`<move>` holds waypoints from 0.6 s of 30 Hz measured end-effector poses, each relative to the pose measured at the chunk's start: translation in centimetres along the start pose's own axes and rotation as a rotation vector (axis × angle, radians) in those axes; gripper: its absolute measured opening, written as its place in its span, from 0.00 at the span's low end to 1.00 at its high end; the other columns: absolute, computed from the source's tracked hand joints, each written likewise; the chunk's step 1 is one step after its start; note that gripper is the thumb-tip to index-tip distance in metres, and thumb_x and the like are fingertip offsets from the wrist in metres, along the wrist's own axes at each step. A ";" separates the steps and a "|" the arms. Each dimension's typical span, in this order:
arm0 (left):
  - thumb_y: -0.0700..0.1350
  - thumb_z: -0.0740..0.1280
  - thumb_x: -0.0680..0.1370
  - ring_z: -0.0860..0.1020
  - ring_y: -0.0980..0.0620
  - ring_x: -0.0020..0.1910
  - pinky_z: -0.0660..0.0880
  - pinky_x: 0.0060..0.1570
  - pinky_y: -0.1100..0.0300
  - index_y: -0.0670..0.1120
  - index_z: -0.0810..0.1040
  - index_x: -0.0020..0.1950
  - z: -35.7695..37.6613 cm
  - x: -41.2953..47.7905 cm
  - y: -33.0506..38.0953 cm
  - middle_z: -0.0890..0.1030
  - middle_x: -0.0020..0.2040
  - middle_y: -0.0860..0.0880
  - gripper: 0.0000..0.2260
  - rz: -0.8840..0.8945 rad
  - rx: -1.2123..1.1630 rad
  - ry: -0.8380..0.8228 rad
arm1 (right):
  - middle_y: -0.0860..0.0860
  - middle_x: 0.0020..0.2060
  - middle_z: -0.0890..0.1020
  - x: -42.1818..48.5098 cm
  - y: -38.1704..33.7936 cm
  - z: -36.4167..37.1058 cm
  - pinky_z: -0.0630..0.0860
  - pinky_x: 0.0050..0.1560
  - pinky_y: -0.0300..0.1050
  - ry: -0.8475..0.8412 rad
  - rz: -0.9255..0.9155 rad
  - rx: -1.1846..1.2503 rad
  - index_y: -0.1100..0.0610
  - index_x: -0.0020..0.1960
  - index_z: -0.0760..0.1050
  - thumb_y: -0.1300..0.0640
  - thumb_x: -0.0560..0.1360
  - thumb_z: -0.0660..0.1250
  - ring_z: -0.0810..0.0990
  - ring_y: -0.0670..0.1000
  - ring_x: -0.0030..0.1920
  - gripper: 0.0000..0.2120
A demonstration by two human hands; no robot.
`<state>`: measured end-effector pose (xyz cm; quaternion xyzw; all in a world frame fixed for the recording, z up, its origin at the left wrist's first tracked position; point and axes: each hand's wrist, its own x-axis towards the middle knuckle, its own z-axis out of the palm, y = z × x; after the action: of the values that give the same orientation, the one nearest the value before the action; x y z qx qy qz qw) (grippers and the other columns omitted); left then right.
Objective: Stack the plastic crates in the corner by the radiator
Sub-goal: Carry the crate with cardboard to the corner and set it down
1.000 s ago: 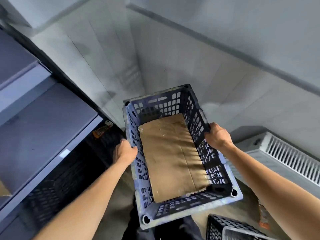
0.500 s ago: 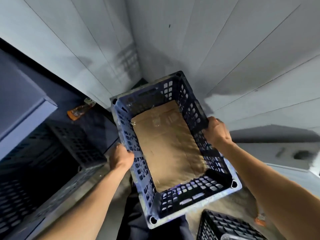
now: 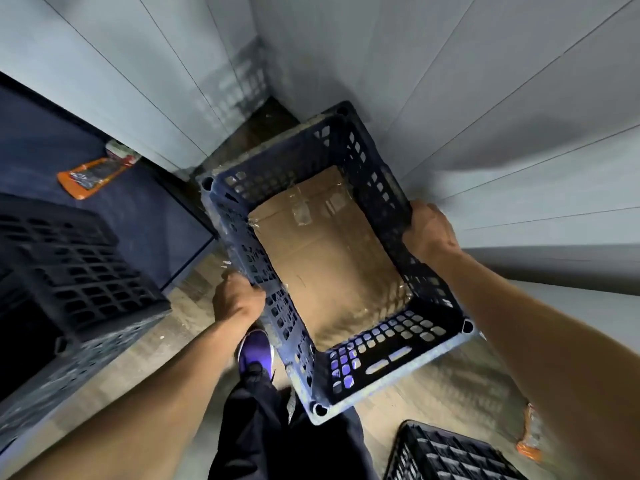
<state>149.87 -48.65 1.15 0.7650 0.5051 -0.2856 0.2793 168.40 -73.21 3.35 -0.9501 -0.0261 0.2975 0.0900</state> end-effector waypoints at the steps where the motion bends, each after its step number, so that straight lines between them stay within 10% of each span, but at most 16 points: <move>1: 0.40 0.69 0.77 0.78 0.44 0.37 0.71 0.29 0.58 0.37 0.73 0.53 0.9 0.5 0.0 0.82 0.46 0.39 0.10 -0.006 -0.007 0.003 | 0.60 0.57 0.77 0.9 0.3 0.7 0.74 0.53 0.51 -0.007 -0.007 0.002 0.60 0.64 0.73 0.64 0.74 0.66 0.77 0.62 0.55 0.19; 18: 0.45 0.69 0.76 0.82 0.45 0.43 0.80 0.44 0.54 0.38 0.78 0.53 10.5 4.8 -1.1 0.84 0.45 0.44 0.11 0.001 -0.043 -0.079 | 0.64 0.63 0.74 9.8 2.3 7.5 0.75 0.57 0.52 -0.057 -0.162 -0.049 0.63 0.71 0.65 0.60 0.74 0.65 0.72 0.64 0.62 0.26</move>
<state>148.83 -52.82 -9.58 0.7473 0.4992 -0.3047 0.3155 172.24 -73.34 -8.62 -0.9380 -0.1127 0.3154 0.0896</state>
